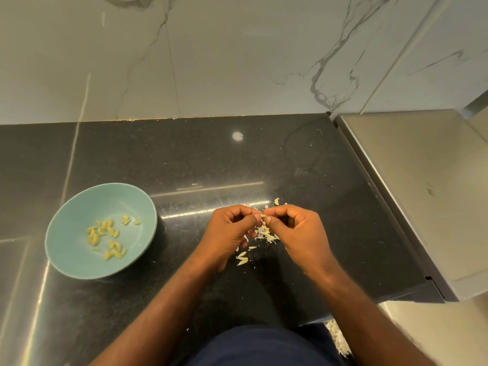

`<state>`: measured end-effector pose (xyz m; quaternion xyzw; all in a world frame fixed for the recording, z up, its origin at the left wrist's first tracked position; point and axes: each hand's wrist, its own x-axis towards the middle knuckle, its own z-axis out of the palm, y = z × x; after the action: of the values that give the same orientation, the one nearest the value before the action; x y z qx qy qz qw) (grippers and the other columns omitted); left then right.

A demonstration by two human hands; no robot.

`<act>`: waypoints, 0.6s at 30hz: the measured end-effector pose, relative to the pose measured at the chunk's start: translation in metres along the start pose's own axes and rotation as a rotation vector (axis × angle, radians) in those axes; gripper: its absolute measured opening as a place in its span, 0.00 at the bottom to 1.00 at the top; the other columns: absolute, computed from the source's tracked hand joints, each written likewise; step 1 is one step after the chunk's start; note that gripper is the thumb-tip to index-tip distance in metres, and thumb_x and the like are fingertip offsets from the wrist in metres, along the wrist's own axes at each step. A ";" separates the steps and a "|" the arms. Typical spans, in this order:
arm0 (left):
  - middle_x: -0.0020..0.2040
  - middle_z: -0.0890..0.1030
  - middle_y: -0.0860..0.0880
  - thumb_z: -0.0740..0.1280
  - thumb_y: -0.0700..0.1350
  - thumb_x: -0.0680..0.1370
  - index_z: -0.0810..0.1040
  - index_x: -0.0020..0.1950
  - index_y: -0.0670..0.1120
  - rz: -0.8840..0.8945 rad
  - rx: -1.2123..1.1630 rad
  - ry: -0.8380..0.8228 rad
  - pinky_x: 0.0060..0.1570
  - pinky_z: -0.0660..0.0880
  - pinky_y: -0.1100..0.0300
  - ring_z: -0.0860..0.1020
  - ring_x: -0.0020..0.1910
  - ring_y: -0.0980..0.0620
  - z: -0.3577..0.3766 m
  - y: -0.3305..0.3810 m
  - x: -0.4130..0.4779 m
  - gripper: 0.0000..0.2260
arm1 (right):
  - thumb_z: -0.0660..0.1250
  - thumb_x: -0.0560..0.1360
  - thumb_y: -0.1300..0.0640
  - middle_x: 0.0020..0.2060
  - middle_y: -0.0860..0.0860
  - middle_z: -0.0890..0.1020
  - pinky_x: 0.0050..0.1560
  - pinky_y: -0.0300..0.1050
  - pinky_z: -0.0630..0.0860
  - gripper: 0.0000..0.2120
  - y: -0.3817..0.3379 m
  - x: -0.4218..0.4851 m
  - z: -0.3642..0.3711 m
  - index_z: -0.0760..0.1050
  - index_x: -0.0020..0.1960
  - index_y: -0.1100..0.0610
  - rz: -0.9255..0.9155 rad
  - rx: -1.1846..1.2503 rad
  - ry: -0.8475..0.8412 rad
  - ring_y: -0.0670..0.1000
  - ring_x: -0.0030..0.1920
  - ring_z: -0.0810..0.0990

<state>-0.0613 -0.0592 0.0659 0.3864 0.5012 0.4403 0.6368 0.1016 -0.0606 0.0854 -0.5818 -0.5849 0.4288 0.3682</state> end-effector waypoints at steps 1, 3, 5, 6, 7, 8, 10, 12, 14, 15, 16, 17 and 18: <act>0.38 0.82 0.43 0.69 0.36 0.77 0.83 0.46 0.38 0.004 0.016 0.006 0.27 0.70 0.64 0.76 0.32 0.54 0.000 0.001 0.000 0.03 | 0.74 0.75 0.58 0.40 0.47 0.86 0.45 0.39 0.80 0.05 0.000 0.000 0.000 0.85 0.50 0.54 -0.007 -0.021 -0.006 0.46 0.43 0.84; 0.39 0.82 0.38 0.70 0.36 0.77 0.83 0.45 0.39 0.016 0.042 0.017 0.27 0.70 0.64 0.75 0.33 0.49 0.001 0.002 0.001 0.03 | 0.73 0.75 0.58 0.41 0.46 0.86 0.45 0.38 0.80 0.05 0.000 0.000 -0.002 0.85 0.51 0.54 -0.017 -0.046 -0.012 0.46 0.44 0.84; 0.40 0.80 0.33 0.70 0.37 0.77 0.83 0.43 0.41 0.028 0.049 0.032 0.26 0.69 0.63 0.72 0.34 0.44 0.005 0.004 0.002 0.04 | 0.73 0.76 0.59 0.41 0.46 0.86 0.44 0.37 0.79 0.05 0.000 0.001 -0.004 0.84 0.51 0.54 -0.031 -0.053 -0.015 0.45 0.43 0.84; 0.39 0.79 0.32 0.70 0.37 0.77 0.83 0.42 0.41 0.032 0.048 0.044 0.26 0.68 0.63 0.72 0.34 0.44 0.006 0.004 0.003 0.04 | 0.73 0.76 0.60 0.41 0.46 0.86 0.44 0.36 0.79 0.05 -0.001 0.003 -0.005 0.84 0.51 0.54 -0.040 -0.056 -0.020 0.45 0.43 0.84; 0.38 0.79 0.32 0.70 0.36 0.77 0.82 0.42 0.41 0.032 0.049 0.057 0.26 0.68 0.63 0.71 0.34 0.44 0.008 0.005 0.003 0.04 | 0.73 0.76 0.60 0.40 0.46 0.86 0.43 0.36 0.79 0.05 -0.001 0.004 -0.005 0.84 0.51 0.54 -0.044 -0.057 -0.027 0.45 0.43 0.84; 0.37 0.79 0.33 0.70 0.36 0.77 0.82 0.42 0.41 0.029 0.052 0.071 0.26 0.68 0.63 0.71 0.34 0.44 0.009 0.005 0.003 0.05 | 0.73 0.76 0.60 0.40 0.46 0.86 0.43 0.36 0.78 0.05 0.000 0.005 -0.006 0.84 0.51 0.54 -0.044 -0.056 -0.035 0.45 0.42 0.84; 0.35 0.79 0.37 0.69 0.35 0.77 0.82 0.41 0.40 0.025 0.057 0.089 0.25 0.68 0.64 0.72 0.32 0.46 0.010 0.006 0.002 0.05 | 0.72 0.76 0.60 0.40 0.46 0.85 0.43 0.37 0.78 0.05 0.001 0.006 -0.005 0.84 0.51 0.53 -0.045 -0.056 -0.049 0.45 0.42 0.84; 0.36 0.80 0.38 0.69 0.35 0.77 0.82 0.41 0.41 0.027 0.068 0.089 0.25 0.69 0.64 0.74 0.30 0.51 0.009 0.007 -0.001 0.06 | 0.72 0.77 0.59 0.41 0.46 0.85 0.44 0.37 0.78 0.06 0.002 0.006 -0.004 0.84 0.52 0.53 -0.044 -0.060 -0.063 0.45 0.43 0.83; 0.38 0.82 0.40 0.69 0.37 0.78 0.82 0.41 0.41 0.025 0.080 0.071 0.25 0.69 0.64 0.76 0.30 0.53 0.005 0.009 -0.002 0.06 | 0.71 0.77 0.59 0.42 0.45 0.85 0.45 0.36 0.78 0.06 0.001 0.004 -0.003 0.84 0.52 0.51 -0.052 -0.053 -0.060 0.44 0.44 0.83; 0.38 0.83 0.42 0.68 0.38 0.78 0.82 0.42 0.42 0.022 0.082 0.057 0.25 0.69 0.64 0.76 0.30 0.53 0.003 0.010 -0.002 0.06 | 0.71 0.77 0.59 0.42 0.45 0.85 0.46 0.36 0.78 0.06 0.001 0.004 -0.003 0.84 0.51 0.50 -0.065 -0.058 -0.052 0.44 0.45 0.83; 0.38 0.83 0.43 0.68 0.38 0.79 0.82 0.42 0.41 0.018 0.084 0.042 0.25 0.69 0.64 0.77 0.30 0.53 0.002 0.011 -0.002 0.06 | 0.71 0.77 0.59 0.43 0.44 0.84 0.47 0.36 0.78 0.06 0.002 0.003 -0.003 0.84 0.51 0.50 -0.084 -0.075 -0.043 0.44 0.46 0.83; 0.38 0.83 0.45 0.68 0.39 0.79 0.82 0.42 0.41 0.014 0.087 0.029 0.24 0.69 0.63 0.77 0.31 0.53 0.001 0.011 -0.001 0.06 | 0.71 0.77 0.59 0.44 0.44 0.84 0.48 0.37 0.78 0.06 0.002 0.003 -0.003 0.84 0.51 0.50 -0.105 -0.104 -0.036 0.45 0.47 0.82; 0.38 0.83 0.45 0.68 0.39 0.79 0.82 0.43 0.41 0.007 0.089 0.016 0.24 0.69 0.63 0.77 0.31 0.53 0.002 0.012 -0.001 0.06 | 0.71 0.77 0.59 0.44 0.44 0.83 0.48 0.37 0.78 0.06 0.003 0.003 -0.003 0.84 0.52 0.51 -0.121 -0.133 -0.030 0.45 0.48 0.82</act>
<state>-0.0620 -0.0565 0.0777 0.4125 0.5243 0.4227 0.6134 0.1056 -0.0577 0.0838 -0.5620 -0.6516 0.3749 0.3451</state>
